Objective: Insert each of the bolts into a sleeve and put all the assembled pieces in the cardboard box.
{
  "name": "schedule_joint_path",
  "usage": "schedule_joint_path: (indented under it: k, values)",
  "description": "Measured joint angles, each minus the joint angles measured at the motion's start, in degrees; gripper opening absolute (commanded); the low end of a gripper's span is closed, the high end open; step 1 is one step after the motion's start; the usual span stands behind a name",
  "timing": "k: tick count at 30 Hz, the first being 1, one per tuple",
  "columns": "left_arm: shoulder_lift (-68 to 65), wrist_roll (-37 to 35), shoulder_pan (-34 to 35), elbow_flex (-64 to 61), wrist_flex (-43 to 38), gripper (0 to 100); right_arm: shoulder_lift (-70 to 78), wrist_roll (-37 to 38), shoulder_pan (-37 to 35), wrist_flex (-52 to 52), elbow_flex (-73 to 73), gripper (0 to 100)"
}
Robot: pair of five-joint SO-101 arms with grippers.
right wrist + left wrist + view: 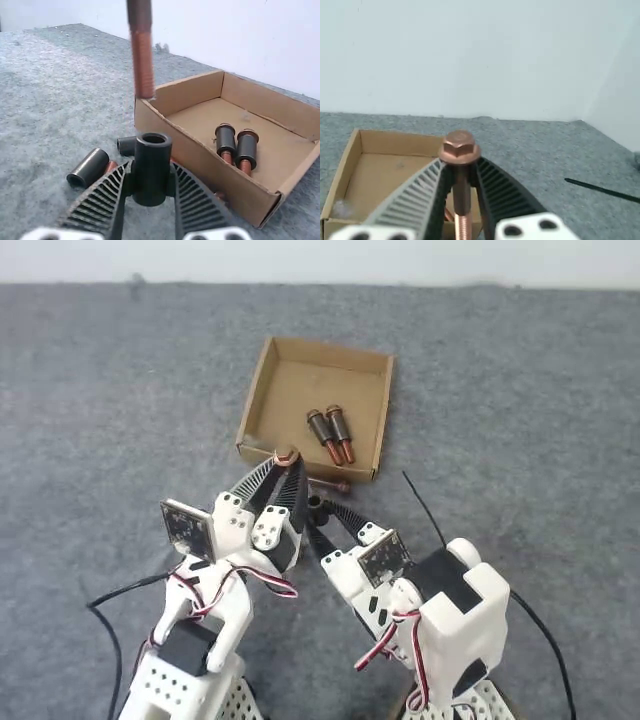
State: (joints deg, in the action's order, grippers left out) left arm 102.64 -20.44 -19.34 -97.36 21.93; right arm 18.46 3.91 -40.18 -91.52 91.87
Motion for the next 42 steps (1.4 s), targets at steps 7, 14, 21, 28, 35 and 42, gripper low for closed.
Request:
schedule_joint_path:
  k: [7, 14, 21, 28, 35, 42]
  values:
    - [-10.02, 0.0, 0.09, 0.0, -8.97, 1, 0.0, 0.0, 0.0, 0.0, 0.0, 0.6]
    - [-18.11, 0.0, 0.09, 0.0, -13.36, 1, 0.0, 0.0, 0.0, 0.0, 0.0, 0.6]
    - [-18.2, 0.0, 0.09, 0.0, -13.45, 1, 0.0, 0.18, 0.26, 0.0, 0.0, 0.6]
    - [-18.2, 0.0, -0.79, 0.0, -12.48, 1, 0.0, 0.18, 0.26, 0.0, 0.0, 0.6]
    - [-18.2, 0.26, -2.73, 0.0, -11.69, 1, 0.0, 0.18, 0.26, 0.0, 0.0, 0.6]
    - [-18.2, 0.26, -2.73, 0.0, -11.69, 1, 0.0, 0.18, 0.26, 0.0, 0.0, 0.6]
